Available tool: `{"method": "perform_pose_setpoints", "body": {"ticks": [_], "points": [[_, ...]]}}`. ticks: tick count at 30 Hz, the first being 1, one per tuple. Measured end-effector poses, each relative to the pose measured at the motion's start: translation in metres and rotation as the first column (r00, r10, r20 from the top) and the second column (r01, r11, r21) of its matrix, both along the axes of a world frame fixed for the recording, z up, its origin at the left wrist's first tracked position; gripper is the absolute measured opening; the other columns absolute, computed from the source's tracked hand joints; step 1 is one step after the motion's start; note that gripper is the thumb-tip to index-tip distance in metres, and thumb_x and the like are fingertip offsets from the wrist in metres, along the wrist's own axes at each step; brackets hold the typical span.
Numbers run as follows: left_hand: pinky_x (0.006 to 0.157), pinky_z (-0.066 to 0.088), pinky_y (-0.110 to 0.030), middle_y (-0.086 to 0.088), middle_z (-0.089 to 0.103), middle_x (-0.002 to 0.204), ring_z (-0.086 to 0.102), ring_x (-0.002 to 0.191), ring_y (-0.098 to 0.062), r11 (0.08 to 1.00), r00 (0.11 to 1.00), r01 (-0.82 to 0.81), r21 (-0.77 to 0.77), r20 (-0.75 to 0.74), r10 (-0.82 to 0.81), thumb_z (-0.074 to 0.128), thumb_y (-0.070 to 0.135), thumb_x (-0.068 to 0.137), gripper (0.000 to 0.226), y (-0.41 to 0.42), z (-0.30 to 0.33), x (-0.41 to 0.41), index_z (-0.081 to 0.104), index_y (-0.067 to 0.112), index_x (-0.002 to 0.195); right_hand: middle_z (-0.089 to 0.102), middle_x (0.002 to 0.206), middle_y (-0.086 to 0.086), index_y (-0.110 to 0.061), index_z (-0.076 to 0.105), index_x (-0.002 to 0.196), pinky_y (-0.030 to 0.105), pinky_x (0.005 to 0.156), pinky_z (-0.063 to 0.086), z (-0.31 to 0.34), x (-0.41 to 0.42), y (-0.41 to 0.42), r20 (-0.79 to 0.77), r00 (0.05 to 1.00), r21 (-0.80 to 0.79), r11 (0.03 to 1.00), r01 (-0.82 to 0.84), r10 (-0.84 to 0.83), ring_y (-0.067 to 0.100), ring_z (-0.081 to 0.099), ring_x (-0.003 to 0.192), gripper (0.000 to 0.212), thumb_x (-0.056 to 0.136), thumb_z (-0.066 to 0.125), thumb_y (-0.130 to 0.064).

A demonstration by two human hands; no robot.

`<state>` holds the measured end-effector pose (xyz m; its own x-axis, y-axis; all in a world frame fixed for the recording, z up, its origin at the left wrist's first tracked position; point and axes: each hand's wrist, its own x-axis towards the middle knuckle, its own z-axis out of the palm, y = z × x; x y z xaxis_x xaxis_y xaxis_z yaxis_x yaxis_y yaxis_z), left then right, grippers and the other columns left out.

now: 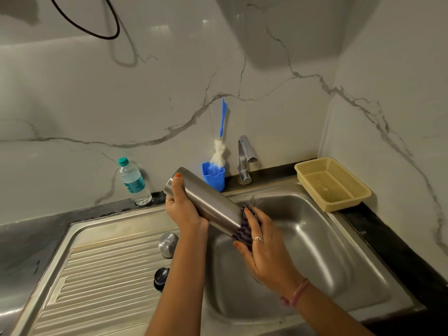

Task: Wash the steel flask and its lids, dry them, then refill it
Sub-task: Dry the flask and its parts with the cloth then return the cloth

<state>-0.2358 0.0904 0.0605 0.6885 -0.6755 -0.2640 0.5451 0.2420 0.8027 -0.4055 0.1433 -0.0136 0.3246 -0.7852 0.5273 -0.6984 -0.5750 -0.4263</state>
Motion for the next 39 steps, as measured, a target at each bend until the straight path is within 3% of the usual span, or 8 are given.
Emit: {"method": "perform_pose_setpoints", "body": {"ticks": [7,12,17,21,25,31,34,39], "points": [[0.081,0.059,-0.046,-0.006,0.068,0.092,0.067,0.085,-0.024,0.996,0.997,0.047,0.072,-0.067,-0.042,0.075,0.048,0.076,0.044,0.003,-0.003,0.0,0.062,0.017,0.104,0.024,0.142,-0.018,-0.031,0.004,0.149,0.003,0.103,0.027,0.017,-0.026,-0.025,0.239,0.942,0.391,0.865,-0.314,0.234,-0.005,0.032,0.128,0.106,0.072,0.075,-0.051],[0.073,0.058,-0.042,-0.008,0.067,0.092,0.068,0.084,-0.023,0.972,0.974,0.227,-0.067,0.028,-0.225,0.077,0.053,0.067,0.057,0.003,0.003,-0.003,0.063,0.018,0.11,0.059,0.123,0.001,-0.028,0.039,0.127,0.032,0.085,0.057,0.021,-0.028,-0.029,0.481,0.867,0.657,0.601,-0.455,0.13,0.006,0.065,0.099,0.064,0.076,0.078,-0.03],[0.069,0.059,-0.034,-0.009,0.073,0.101,0.071,0.086,-0.021,0.867,0.895,0.44,-0.235,0.029,-0.446,0.083,0.07,0.038,0.101,0.001,0.005,-0.003,0.063,0.015,0.119,0.064,0.11,0.014,-0.016,0.055,0.118,0.044,0.086,0.056,0.032,-0.035,-0.034,0.558,0.819,0.715,0.425,-0.556,0.133,0.025,0.068,0.095,0.044,0.079,0.075,-0.026],[0.087,0.056,-0.049,-0.016,0.066,0.119,0.066,0.102,-0.032,0.89,0.896,0.44,-0.12,0.127,-0.425,0.08,0.075,0.047,0.111,-0.004,0.01,-0.004,0.051,0.016,0.136,0.059,0.114,0.008,-0.022,0.046,0.123,0.038,0.079,0.058,0.027,-0.025,-0.026,0.611,0.788,0.627,0.561,-0.54,0.074,0.019,0.067,0.097,0.059,0.075,0.08,-0.018],[0.086,0.058,-0.049,-0.01,0.057,0.124,0.066,0.103,-0.027,0.94,0.919,0.339,0.032,0.205,-0.338,0.084,0.038,0.061,0.102,-0.005,0.012,-0.02,0.027,0.029,0.146,0.053,0.117,-0.014,-0.041,0.033,0.121,0.011,0.076,0.051,0.027,-0.009,-0.027,0.501,0.865,0.506,0.818,-0.273,-0.021,0.002,0.06,0.1,0.077,0.067,0.084,-0.021],[0.073,0.059,-0.041,-0.018,0.061,0.124,0.067,0.1,-0.029,0.883,0.883,0.467,-0.039,0.08,-0.463,0.092,0.043,0.047,0.113,-0.004,0.007,-0.011,0.038,0.016,0.142,0.056,0.113,0.002,-0.028,0.043,0.118,0.026,0.07,0.058,0.042,-0.02,-0.034,0.602,0.791,0.632,0.54,-0.555,0.11,0.013,0.067,0.091,0.063,0.071,0.081,-0.01],[0.08,0.058,-0.043,-0.02,0.057,0.131,0.065,0.107,-0.031,0.848,0.85,0.525,-0.073,0.081,-0.52,0.094,0.054,0.037,0.128,-0.003,0.007,-0.004,0.038,0.014,0.145,0.053,0.114,-0.004,-0.028,0.042,0.119,0.025,0.073,0.057,0.043,-0.018,-0.036,0.589,0.8,0.561,0.653,-0.509,0.117,0.015,0.064,0.098,0.067,0.069,0.083,-0.01],[0.09,0.056,-0.049,-0.013,0.06,0.121,0.066,0.104,-0.027,0.906,0.895,0.421,0.037,0.147,-0.421,0.088,0.034,0.06,0.097,-0.005,0.011,-0.016,0.036,0.016,0.139,0.05,0.108,-0.027,-0.04,0.031,0.122,0.004,0.075,0.047,0.04,-0.006,-0.031,0.486,0.874,0.42,0.876,-0.238,0.004,-0.013,0.055,0.095,0.083,0.062,0.085,-0.019]]}}
